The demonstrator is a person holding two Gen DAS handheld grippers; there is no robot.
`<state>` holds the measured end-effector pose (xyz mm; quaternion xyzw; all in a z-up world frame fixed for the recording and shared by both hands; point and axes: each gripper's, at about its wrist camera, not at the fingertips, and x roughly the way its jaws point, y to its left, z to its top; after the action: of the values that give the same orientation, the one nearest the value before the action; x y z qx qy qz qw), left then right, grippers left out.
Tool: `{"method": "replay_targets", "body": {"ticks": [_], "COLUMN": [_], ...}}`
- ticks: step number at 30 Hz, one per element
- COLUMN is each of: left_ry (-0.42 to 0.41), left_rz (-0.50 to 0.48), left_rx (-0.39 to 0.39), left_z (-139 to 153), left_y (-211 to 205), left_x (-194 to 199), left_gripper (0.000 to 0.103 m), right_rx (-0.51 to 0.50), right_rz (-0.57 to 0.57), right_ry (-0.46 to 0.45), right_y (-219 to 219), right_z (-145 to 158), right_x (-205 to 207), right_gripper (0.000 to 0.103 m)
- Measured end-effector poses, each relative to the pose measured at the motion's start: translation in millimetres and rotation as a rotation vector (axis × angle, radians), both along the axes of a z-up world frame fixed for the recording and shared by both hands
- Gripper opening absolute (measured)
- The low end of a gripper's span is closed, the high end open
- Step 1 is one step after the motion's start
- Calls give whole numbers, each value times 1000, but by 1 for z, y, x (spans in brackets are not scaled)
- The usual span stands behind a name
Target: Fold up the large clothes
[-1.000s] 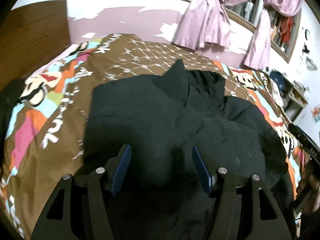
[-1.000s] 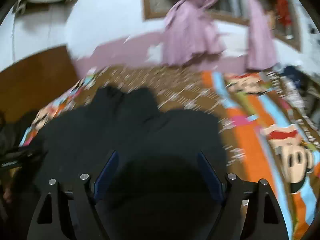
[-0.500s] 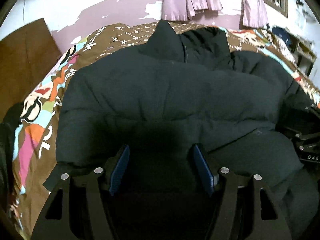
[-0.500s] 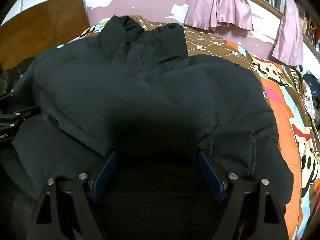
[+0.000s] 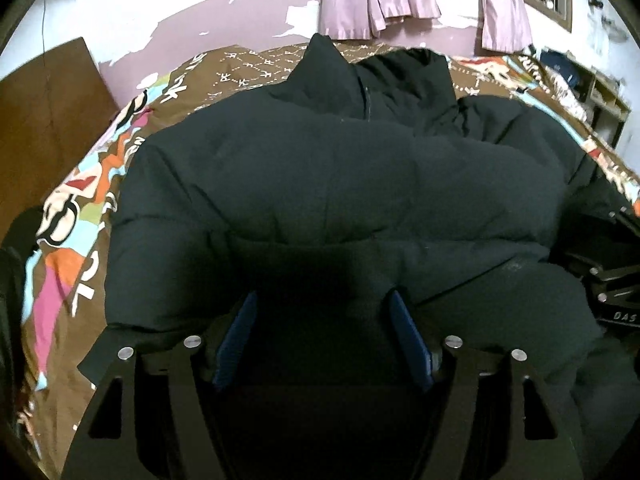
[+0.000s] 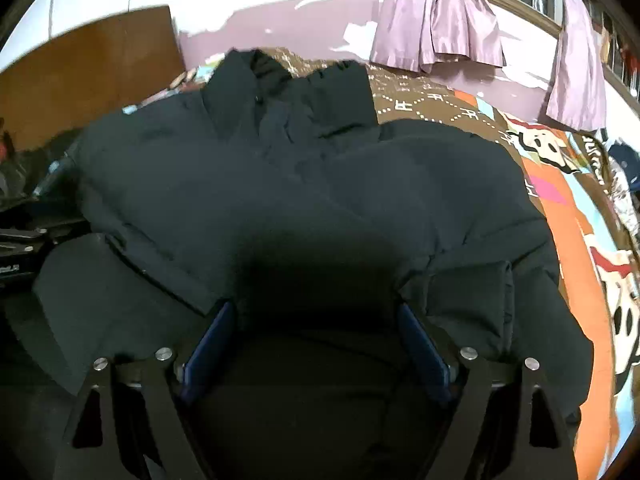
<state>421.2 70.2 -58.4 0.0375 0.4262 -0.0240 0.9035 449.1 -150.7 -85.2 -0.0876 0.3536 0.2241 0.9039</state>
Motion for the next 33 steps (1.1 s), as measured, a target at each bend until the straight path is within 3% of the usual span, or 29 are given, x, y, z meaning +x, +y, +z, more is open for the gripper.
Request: {"method": "replay_targets", "body": {"ticks": [5,8,13,18,20,22,24,29,32,33], "left_ry": [-6,-60,-133,-133,-97,-79,-72,-41,0,10], "left_rz": [-3,16,39,93,137,177,196,220,224,224], "left_rx": [-136,-213,-189,-187,-220,-235,-223,-202,-257,-277], "left_z": [20,40,75,95,97,97,98,90,81,77], "left_y": [11,19,19,14,15,18,18,17,20,22], "left_x": [2,7,48,114,140,160,178,216,232,235], "left_gripper": [65,65,67,67,67,66,66,66,65,59], "right_rx": [162,188,286,366,393,425,454,439,437,436], "right_rz": [3,-22,-30,-114,-142,-150,-150,-141,-140,-149], "right_ry": [-73,-133,-82,4,44,104,145,159,148,147], "right_y": [-18,-19,-14,-12,-9,-4,0,3,-4,-6], "right_z": [30,55,93,99,95,89,84,83,85,84], "right_x": [-3,15,87,165,191,211,221,218,215,215], "right_gripper": [84,90,90,89,80,60,52,52,52,52]}}
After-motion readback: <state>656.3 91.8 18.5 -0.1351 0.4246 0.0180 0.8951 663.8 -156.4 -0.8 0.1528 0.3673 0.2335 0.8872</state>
